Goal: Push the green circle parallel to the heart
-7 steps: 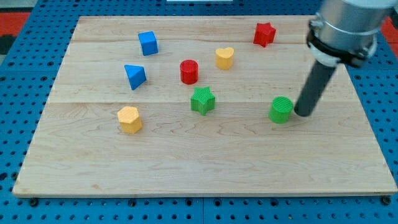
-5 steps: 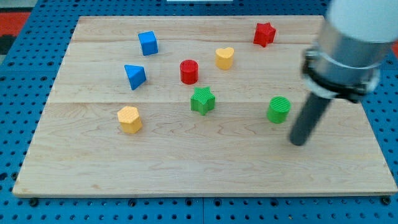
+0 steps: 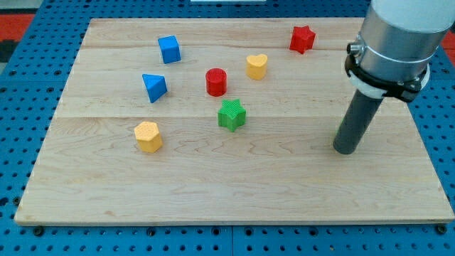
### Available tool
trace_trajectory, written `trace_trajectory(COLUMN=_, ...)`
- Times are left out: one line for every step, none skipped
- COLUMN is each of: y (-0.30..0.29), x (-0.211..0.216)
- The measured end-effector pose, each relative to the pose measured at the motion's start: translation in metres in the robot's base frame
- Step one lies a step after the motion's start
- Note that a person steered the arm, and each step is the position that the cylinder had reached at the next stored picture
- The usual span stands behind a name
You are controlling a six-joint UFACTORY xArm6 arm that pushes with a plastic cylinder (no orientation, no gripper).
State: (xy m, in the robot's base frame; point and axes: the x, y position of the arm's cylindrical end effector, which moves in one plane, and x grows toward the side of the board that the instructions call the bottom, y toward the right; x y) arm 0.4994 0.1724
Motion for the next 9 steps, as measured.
trace_trajectory(y=0.015, x=-0.028)
trace_trajectory(y=0.012, x=-0.004)
trace_trajectory(y=0.038, x=-0.031)
trace_trajectory(y=0.04, x=-0.057)
trace_trajectory(y=0.031, x=-0.077)
trace_trajectory(y=0.042, x=-0.091)
trace_trajectory(y=0.03, x=-0.116)
trace_trajectory(y=-0.004, x=-0.106)
trace_trajectory(y=0.027, x=-0.1)
